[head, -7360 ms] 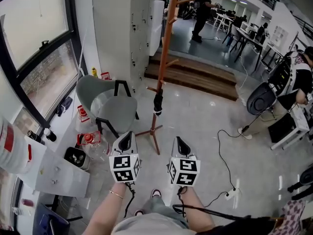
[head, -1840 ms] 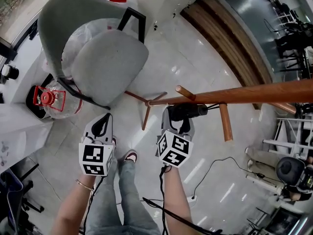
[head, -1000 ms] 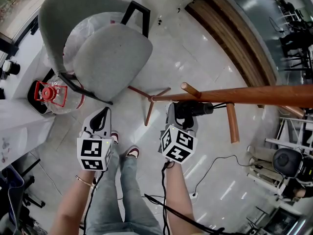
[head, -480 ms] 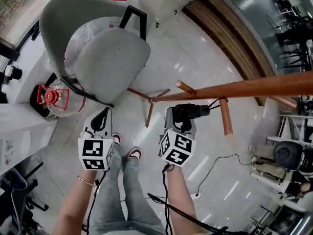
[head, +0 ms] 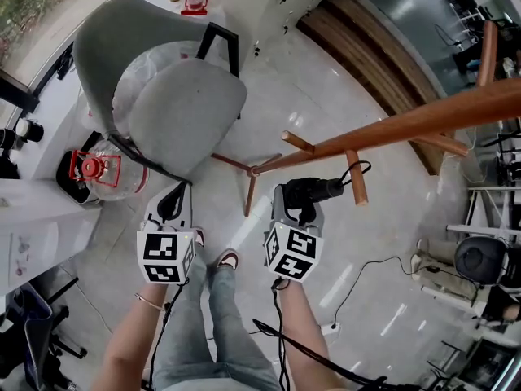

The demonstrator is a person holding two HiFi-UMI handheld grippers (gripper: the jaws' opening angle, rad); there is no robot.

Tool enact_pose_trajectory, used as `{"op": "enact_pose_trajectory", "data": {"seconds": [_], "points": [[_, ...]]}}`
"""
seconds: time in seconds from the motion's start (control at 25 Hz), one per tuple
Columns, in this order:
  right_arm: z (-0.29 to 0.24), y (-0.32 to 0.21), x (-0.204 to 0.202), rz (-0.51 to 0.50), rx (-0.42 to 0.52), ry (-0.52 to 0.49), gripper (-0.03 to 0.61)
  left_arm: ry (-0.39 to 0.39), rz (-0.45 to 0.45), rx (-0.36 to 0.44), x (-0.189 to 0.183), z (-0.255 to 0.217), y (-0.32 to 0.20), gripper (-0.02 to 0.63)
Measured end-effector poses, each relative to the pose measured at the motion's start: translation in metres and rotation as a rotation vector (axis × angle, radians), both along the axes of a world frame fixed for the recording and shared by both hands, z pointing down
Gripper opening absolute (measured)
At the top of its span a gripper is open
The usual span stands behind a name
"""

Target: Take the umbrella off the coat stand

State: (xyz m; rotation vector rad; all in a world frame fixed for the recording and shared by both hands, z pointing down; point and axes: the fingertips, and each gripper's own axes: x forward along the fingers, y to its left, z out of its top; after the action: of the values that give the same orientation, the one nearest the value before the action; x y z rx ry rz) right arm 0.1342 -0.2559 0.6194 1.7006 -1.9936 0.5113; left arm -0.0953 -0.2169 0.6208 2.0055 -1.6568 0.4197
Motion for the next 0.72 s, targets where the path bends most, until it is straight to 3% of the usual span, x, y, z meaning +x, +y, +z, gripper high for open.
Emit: {"op": "enact_pose_trajectory", "data": {"seconds": [0.72], "points": [[-0.047, 0.058, -0.006, -0.042, -0.020, -0.028, 0.233, -0.015, 0.059, 0.057, 0.025, -0.072, 0.024, -0.003]]}}
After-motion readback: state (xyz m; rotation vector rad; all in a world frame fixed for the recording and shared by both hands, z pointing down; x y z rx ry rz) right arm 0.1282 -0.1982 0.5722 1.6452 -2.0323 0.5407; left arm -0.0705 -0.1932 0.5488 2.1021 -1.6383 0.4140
